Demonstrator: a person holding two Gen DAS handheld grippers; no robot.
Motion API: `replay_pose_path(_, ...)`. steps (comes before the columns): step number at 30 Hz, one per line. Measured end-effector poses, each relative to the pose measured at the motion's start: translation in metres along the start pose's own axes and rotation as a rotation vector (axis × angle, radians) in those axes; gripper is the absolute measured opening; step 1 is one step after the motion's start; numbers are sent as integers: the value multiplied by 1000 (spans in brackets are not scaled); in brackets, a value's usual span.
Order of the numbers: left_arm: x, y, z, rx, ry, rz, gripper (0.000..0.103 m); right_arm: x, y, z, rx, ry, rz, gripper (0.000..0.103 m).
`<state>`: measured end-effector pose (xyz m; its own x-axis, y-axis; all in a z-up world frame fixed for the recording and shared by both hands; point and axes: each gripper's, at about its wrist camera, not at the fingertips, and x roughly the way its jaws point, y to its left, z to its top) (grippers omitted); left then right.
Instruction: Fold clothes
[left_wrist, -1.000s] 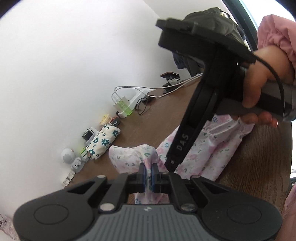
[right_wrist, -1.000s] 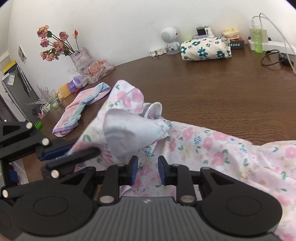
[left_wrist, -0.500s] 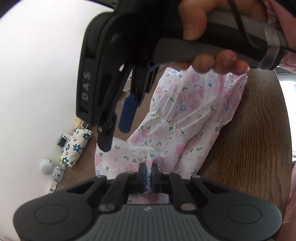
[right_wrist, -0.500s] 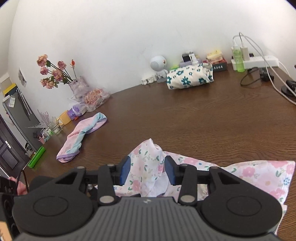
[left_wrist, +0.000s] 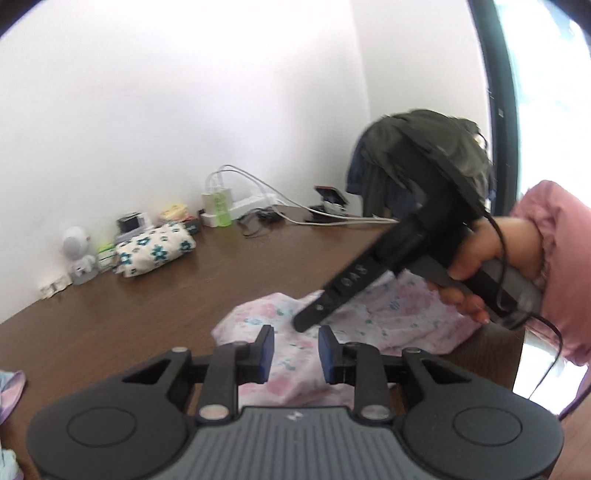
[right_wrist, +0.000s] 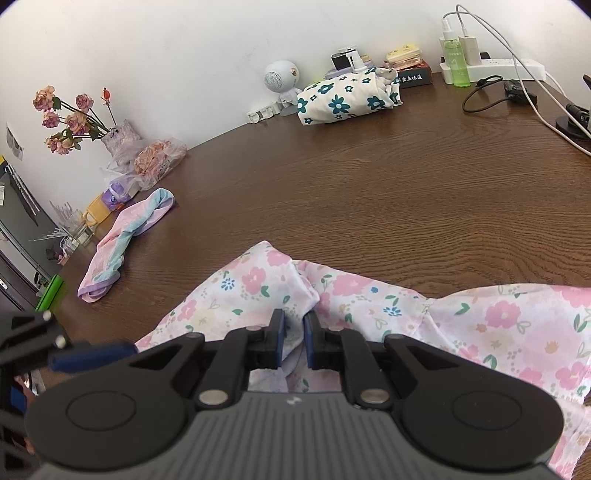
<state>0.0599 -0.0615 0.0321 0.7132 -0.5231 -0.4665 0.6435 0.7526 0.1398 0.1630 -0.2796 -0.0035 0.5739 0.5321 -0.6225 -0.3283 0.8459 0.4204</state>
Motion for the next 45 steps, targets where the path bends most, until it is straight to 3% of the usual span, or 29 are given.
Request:
replay_pose_path(3,1,23,-2,-106,17,53,24,0,-1,-2,-6,1,-7,11)
replay_pose_path(5,9,30,-4,-117,63,88,22,-6,2,0,-23,-14,-11,7)
replay_pose_path(8,20,27,-8,-91,111,69,10,-14,7,3,-48,-38,-16,4)
replay_pose_path(20,47,-7,-17,46,140,-12,10,-28,2,1,-66,-71,-103,4)
replay_pose_path(25,52,-18,-17,100,143,-9,10,-44,2,-2,-60,-148,-81,4)
replay_pose_path(29,57,-23,-16,124,155,-9,10,-41,-1,-1,-58,-122,-133,5)
replay_pose_path(31,60,-26,-16,140,162,-5,10,-35,-8,-1,-32,-99,-187,6)
replay_pose_path(37,64,-32,-14,178,178,11,10,-58,-1,-3,-53,-239,-145,13)
replay_pose_path(40,64,-36,-14,200,183,20,10,-54,14,-1,-142,-224,-81,17)
replay_pose_path(41,64,-37,-14,206,184,24,10,-47,18,-1,-175,-204,-82,25)
replay_pose_path(42,65,-38,-15,209,185,28,10,-39,22,0,-202,-183,-94,33)
replay_pose_path(45,65,-38,-14,207,189,34,10,-15,17,1,-188,-95,-184,35)
